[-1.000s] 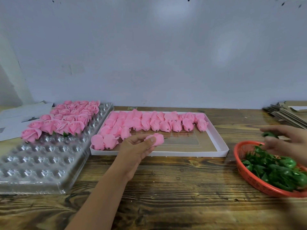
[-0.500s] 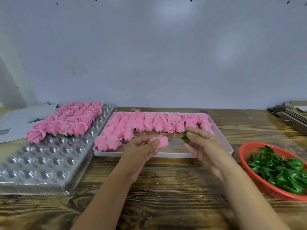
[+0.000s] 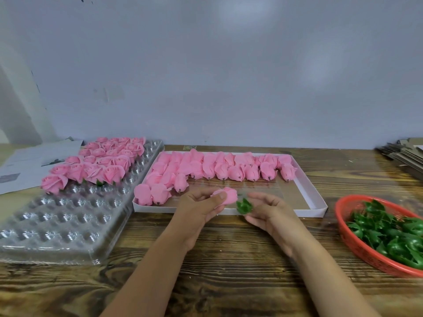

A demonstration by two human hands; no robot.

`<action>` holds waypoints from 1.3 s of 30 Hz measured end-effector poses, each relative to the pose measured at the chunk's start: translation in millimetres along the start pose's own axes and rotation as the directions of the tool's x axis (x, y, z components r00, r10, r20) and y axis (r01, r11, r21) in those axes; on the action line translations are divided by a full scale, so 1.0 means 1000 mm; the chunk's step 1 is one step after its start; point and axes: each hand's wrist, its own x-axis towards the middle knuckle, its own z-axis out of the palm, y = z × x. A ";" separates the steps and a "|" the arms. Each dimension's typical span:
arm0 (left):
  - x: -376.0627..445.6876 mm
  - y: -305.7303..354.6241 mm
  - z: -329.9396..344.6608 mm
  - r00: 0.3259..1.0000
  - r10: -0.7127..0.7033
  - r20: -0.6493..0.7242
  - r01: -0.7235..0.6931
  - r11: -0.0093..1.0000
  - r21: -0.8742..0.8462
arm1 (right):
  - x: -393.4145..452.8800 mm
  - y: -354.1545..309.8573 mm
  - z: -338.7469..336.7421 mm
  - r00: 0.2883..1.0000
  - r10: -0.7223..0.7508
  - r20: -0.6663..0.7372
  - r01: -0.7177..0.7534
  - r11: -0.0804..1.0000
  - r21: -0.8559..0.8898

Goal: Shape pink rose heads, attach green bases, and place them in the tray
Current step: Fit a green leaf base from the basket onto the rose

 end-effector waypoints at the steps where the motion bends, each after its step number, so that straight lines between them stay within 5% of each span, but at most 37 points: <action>1: 0.000 -0.001 0.000 1.000 -0.009 -0.012 0.009 1.000 0.003 | 0.000 0.002 0.001 1.000 0.023 -0.002 -0.023 1.000 -0.017; 35: -0.003 0.001 0.002 0.968 -0.175 0.182 0.197 0.974 -0.111 | -0.009 -0.003 -0.004 0.931 -0.063 0.360 0.052 0.998 0.041; 39: -0.003 0.001 0.002 0.972 -0.164 0.169 0.185 0.976 -0.116 | -0.009 0.000 -0.001 0.945 -0.095 0.313 0.100 0.995 0.000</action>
